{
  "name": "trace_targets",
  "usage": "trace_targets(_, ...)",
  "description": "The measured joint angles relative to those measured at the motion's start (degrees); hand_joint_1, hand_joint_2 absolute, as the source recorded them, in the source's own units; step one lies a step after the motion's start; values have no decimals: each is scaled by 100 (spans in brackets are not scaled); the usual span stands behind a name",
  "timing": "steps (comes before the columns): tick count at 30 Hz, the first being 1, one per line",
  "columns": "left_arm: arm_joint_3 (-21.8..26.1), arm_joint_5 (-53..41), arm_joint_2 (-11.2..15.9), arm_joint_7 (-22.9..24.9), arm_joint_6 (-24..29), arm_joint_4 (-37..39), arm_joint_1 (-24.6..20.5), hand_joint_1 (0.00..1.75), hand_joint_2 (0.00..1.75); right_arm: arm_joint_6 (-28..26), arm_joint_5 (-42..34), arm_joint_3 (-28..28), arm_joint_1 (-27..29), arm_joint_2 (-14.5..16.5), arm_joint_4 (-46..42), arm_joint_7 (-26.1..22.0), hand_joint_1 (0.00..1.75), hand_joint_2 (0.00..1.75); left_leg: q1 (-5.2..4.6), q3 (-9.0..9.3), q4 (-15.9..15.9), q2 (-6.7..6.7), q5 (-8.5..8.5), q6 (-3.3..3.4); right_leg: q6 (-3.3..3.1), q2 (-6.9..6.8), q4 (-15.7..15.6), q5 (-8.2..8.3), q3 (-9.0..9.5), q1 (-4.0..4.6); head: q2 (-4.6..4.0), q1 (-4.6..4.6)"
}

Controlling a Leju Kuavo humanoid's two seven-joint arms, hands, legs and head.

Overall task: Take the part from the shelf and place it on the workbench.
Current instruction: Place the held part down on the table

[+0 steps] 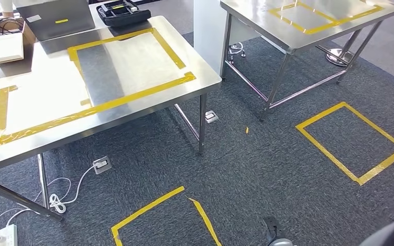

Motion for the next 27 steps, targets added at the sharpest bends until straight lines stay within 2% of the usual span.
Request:
trace_targets(1,43,2,2,9,-2,-55,30,175,175,-3,2,5,-4,0,0,-3,0,0,-4,35,2,-15,-39,-24,-21,2,-298,88,103,15,0,-8)
trace_targets(2,73,1,3,25,-3,-98,53,175,175,-6,1,11,-5,0,0,-3,0,0,-8,50,-6,-27,-76,-58,-40,6,-463,111,158,31,0,-16)
trace_targets(4,98,-7,8,58,-15,-148,69,175,175,-13,-14,20,-1,0,1,-2,0,0,-14,78,32,-55,-85,-138,-91,9,-554,31,215,35,0,-24)
trace_targets(5,100,-24,11,82,-21,-159,59,175,175,-15,-34,21,2,2,1,-4,0,0,-12,96,65,-55,-94,-172,-124,10,-580,54,273,23,0,-19)
trace_targets(7,87,-66,17,123,-20,-142,-45,175,175,-17,-86,20,-8,4,1,-21,0,0,-1,29,308,-37,-173,-220,-191,5,-610,15,426,0,0,-31)
trace_targets(8,69,-91,15,136,-10,-110,-126,175,175,-17,-110,19,-20,6,1,-30,0,0,11,-114,563,-22,-273,-242,-214,4,-620,-15,483,-4,0,-43)
trace_targets(10,-3,-168,-1,105,16,17,-300,175,175,-17,-152,19,-39,6,1,-36,0,0,37,-569,1243,-7,-526,-293,-233,3,-620,-90,565,-4,0,-55)
trace_targets(11,-56,-219,-13,66,35,101,-368,175,175,-17,-164,19,-43,7,1,-37,0,0,51,-783,1486,-1,-588,-311,-232,6,-619,-134,608,-4,0,-56)
trace_targets(12,-114,-265,-22,20,55,179,-423,175,175,-18,-171,19,-44,8,1,-37,0,0,64,-918,1560,7,-555,-322,-229,10,-618,-183,663,-5,0,-56)
trace_targets(13,-165,-293,-28,-20,72,241,-475,175,175,-19,-172,18,-44,12,1,-37,0,0,75,-947,1423,15,-395,-323,-223,15,-617,-236,733,-6,0,-56)
trace_targets(15,-239,-310,-31,-66,91,329,-576,175,175,-19,-172,17,-42,24,1,-39,0,0,86,-799,729,30,171,-298,-195,24,-622,-350,870,-8,0,-57)
trace_targets(16,-262,-310,-33,-80,94,377,-628,175,175,-19,-171,17,-43,28,0,-45,0,0,74,-734,414,41,338,-283,-169,31,-625,-399,928,-8,0,-65)
trace_targets(17,-285,-315,-36,-89,97,420,-673,175,175,-18,-170,17,-47,31,-1,-53,0,0,53,-691,204,54,432,-253,-132,33,-633,-443,953,-7,0,-74)
trace_targets(18,-306,-321,-35,-98,98,460,-704,175,175,-17,-170,17,-49,32,-1,-66,0,0,32,-680,99,64,456,-214,-90,33,-640,-470,977,-4,0,-81)
trace_targets(19,-327,-325,-34,-110,100,493,-729,175,175,-16,-170,16,-51,33,-2,-82,0,0,13,-671,82,71,402,-170,-50,32,-639,-476,1009,1,0,-87)
trace_targets(21,-363,-327,-27,-149,96,531,-770,175,175,-23,-173,15,-51,33,-2,-110,0,0,22,-561,31,68,423,-75,15,18,-605,-503,1067,8,0,-74)
trace_targets(22,-379,-326,-30,-172,94,554,-805,175,175,-33,-178,15,-57,33,-2,-120,0,0,32,-488,12,68,394,-35,33,13,-505,-534,1046,8,0,-71)
trace_targets(23,-400,-331,-36,-193,92,582,-851,175,175,-47,-183,15,-68,32,-2,-125,0,0,39,-418,-3,66,362,0,49,10,-297,-604,945,4,0,-64)
trace_targets(24,-428,-342,-44,-207,92,615,-902,175,175,-61,-188,14,-77,31,-2,-124,0,0,38,-362,-14,66,320,29,60,9,19,-706,751,2,0,-59)
trace_targets(26,-496,-366,-73,-224,92,691,-978,175,175,-80,-198,9,-75,31,-2,-114,0,0,23,-282,-14,57,230,56,76,10,715,-950,216,8,0,-50)
trace_targets(27,-526,-373,-90,-227,92,725,-992,175,175,-85,-203,4,-66,31,-2,-109,0,0,13,-230,-13,50,177,59,77,10,910,-1008,-2,12,0,-49)
